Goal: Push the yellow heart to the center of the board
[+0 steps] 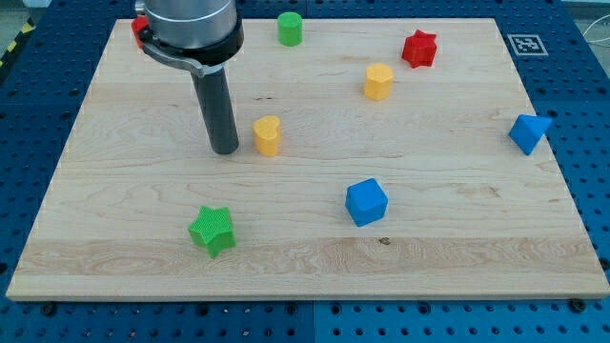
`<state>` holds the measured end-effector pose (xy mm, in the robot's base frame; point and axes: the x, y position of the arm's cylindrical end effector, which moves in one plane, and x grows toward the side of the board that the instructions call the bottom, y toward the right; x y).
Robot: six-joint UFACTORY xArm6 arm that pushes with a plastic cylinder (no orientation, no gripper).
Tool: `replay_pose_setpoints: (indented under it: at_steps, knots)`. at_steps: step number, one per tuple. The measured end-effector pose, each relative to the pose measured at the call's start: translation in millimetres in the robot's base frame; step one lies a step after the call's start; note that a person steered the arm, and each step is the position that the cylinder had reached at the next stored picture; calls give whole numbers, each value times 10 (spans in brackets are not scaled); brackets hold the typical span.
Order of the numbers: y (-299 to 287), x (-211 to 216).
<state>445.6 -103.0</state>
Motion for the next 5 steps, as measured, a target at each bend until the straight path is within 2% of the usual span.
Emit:
replay_pose_setpoints:
  at_steps: [2,5]
  knots:
    - [107,131]
    - [319,95]
